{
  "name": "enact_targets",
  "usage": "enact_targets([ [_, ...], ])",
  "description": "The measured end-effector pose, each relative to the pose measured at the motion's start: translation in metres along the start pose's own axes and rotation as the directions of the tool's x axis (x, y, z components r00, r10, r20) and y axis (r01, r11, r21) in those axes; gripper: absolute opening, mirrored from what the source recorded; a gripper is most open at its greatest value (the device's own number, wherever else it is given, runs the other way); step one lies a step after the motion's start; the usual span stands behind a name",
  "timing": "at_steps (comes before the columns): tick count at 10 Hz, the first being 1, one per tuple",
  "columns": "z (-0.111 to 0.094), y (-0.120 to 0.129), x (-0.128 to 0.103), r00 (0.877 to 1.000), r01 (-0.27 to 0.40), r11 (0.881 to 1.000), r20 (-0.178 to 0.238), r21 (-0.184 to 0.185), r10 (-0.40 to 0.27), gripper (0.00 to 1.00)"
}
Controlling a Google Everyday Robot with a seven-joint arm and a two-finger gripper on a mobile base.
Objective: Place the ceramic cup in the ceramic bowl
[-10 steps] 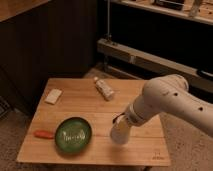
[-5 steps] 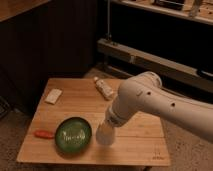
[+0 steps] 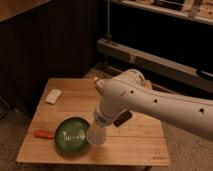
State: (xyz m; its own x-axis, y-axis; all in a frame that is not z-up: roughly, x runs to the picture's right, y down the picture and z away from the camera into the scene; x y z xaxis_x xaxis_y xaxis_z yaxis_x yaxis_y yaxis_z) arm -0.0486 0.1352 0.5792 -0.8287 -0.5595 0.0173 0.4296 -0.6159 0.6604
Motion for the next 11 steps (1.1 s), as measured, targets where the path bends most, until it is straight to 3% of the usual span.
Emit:
enact_targets([
  [5,0.009,0.001,0.035,0.999,0.044,0.999,-0.008,0.011,-0.044,0.03],
  [11,0.031,0.015,0.083,0.996,0.085,0.996,0.019,0.039,-0.086,0.03],
])
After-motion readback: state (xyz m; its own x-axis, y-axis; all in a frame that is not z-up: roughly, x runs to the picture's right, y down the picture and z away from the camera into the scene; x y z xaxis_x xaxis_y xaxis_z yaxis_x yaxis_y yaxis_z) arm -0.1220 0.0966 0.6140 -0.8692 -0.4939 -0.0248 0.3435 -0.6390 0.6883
